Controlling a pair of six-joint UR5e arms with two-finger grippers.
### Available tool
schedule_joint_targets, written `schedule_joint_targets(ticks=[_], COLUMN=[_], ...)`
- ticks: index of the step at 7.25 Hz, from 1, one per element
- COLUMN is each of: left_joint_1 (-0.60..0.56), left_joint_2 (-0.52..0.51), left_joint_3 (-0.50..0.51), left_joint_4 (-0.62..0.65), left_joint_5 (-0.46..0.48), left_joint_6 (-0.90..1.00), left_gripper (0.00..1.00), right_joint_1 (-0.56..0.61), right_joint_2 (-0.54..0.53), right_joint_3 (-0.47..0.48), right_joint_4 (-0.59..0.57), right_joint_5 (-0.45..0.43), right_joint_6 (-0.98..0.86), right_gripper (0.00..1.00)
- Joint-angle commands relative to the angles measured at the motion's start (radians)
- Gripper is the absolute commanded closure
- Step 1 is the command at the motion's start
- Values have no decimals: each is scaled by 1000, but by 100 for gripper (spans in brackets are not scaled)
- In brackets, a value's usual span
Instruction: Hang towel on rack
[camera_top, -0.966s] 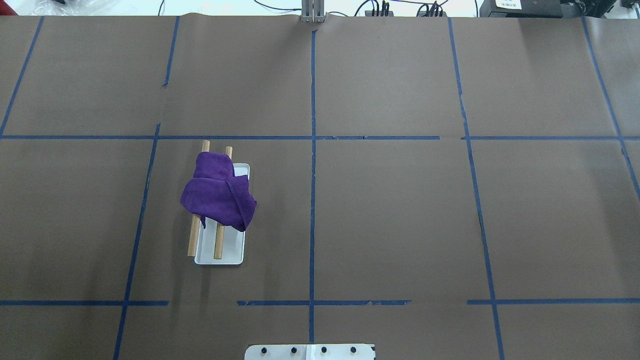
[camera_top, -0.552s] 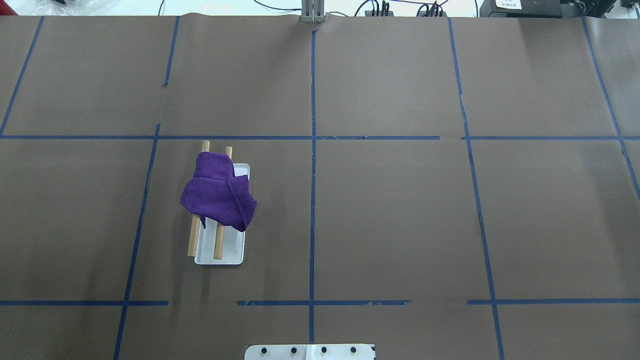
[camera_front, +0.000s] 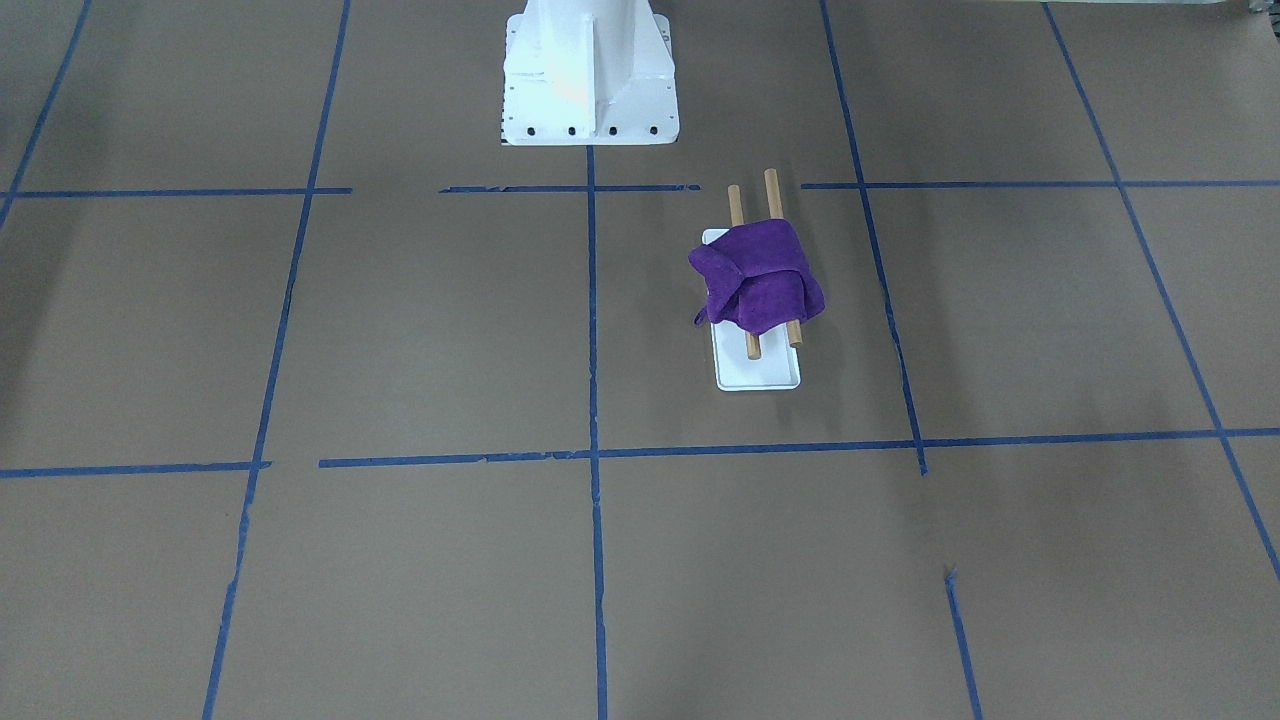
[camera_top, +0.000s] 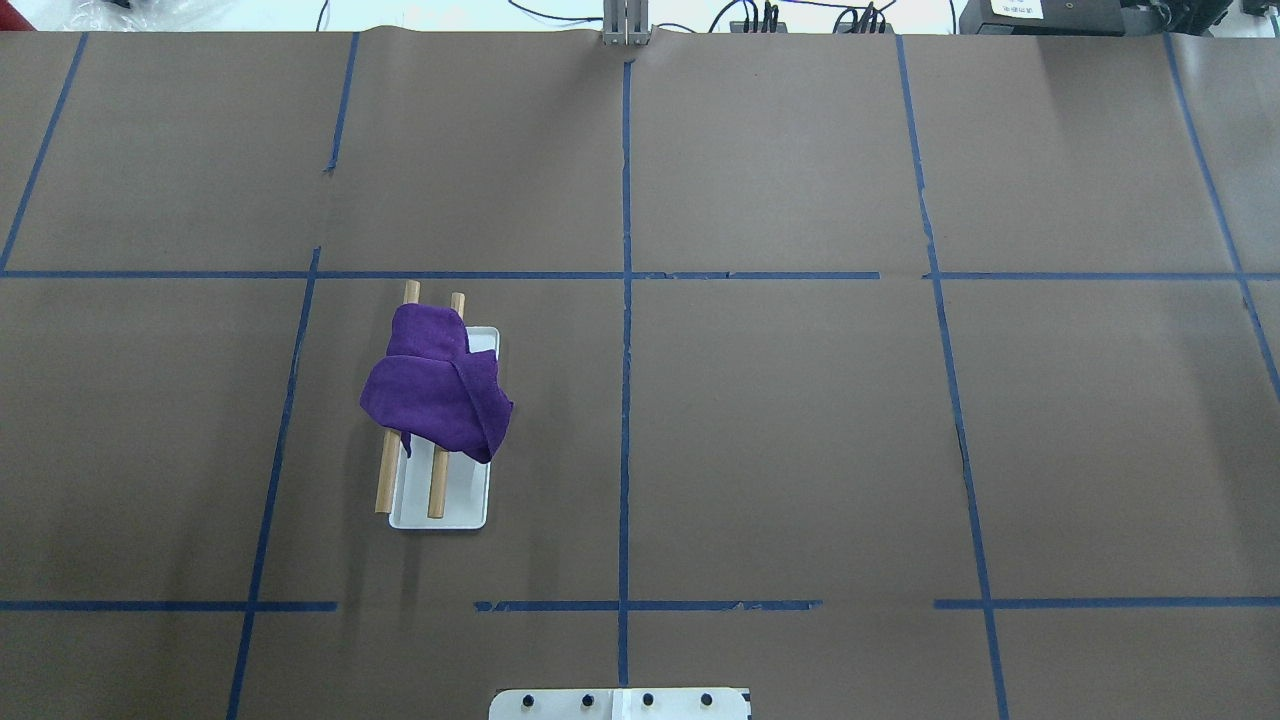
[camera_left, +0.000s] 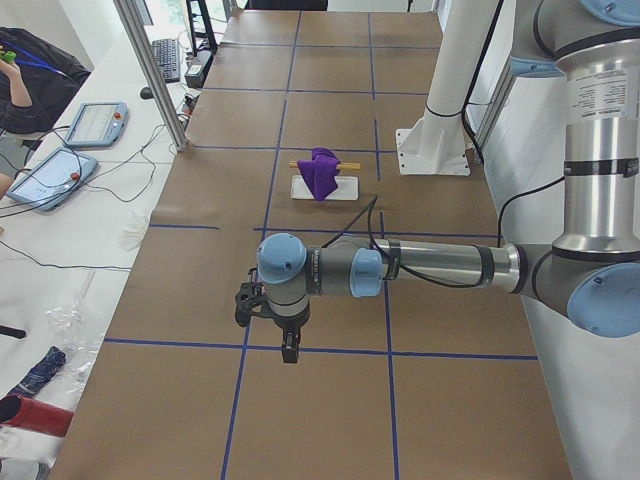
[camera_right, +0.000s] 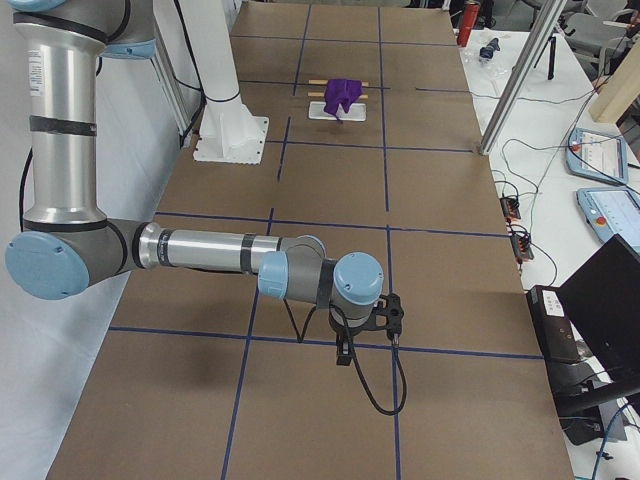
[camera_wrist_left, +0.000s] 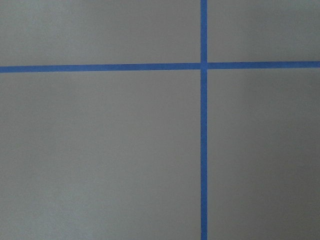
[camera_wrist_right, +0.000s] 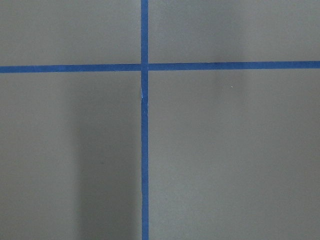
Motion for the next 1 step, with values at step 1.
schedule_joint_targets(ticks=[1], left_joint_1=[0], left_joint_2=[0], left_joint_3=[3], left_joint_4=[-5], left_joint_5=[0], left_joint_6=[2], left_gripper=[0], right_joint_1=[0], right_joint_2=[2], right_joint_3=[-2], right_joint_4=[-1], right_joint_5=[0], right_joint_6=[0], right_gripper=[0])
